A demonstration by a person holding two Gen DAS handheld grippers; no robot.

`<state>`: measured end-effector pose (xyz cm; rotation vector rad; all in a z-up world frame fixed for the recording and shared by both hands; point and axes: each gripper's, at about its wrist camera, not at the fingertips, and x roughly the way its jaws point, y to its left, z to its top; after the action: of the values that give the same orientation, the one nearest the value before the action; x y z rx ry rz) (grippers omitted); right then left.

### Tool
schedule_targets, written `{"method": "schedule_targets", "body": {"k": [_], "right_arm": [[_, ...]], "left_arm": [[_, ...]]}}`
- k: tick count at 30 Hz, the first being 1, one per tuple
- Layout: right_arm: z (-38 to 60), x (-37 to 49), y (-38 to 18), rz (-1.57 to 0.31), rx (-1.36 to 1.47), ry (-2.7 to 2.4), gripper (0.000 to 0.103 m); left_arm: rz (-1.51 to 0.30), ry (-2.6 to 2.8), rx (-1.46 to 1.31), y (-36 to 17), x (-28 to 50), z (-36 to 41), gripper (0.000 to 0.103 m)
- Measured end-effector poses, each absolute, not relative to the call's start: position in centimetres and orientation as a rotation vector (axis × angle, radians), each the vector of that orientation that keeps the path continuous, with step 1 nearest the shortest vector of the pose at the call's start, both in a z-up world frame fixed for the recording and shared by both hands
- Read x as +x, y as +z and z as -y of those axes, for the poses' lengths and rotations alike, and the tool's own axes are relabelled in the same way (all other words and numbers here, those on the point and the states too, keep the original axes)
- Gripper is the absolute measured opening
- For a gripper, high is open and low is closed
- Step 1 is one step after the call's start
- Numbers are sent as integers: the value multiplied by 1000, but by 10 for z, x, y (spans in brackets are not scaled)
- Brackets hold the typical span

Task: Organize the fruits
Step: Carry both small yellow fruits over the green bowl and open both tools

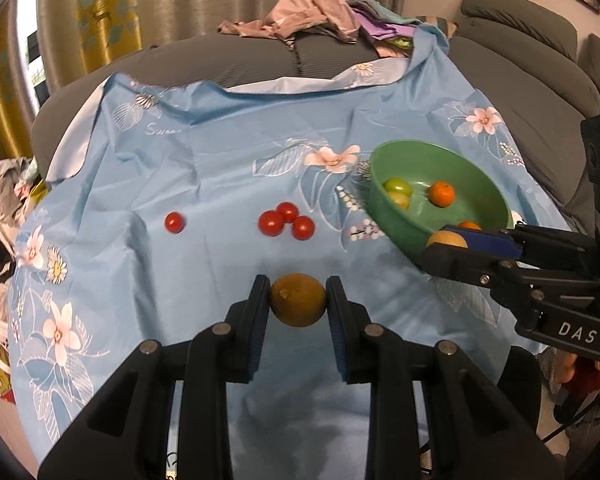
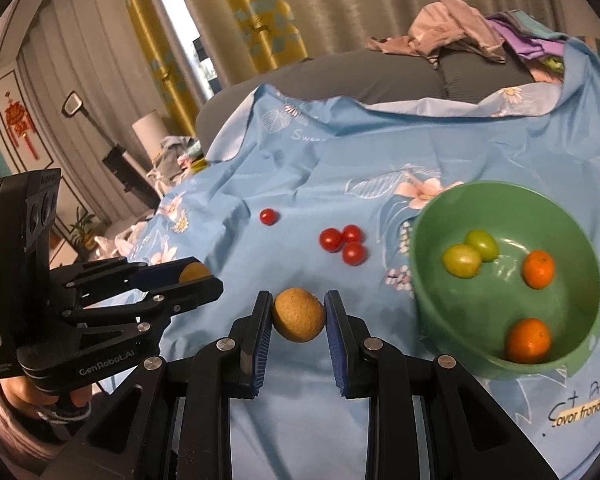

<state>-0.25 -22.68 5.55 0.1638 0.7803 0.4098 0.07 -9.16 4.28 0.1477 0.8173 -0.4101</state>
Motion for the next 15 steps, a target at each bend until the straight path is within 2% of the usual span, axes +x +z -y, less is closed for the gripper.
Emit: {"method": "schedule_targets", "body": {"k": [15], "right_arm": [[286,-4,54,-743,254,293,28]], "left_arm": [[-791,-520,235,50,13,150,28]]}}
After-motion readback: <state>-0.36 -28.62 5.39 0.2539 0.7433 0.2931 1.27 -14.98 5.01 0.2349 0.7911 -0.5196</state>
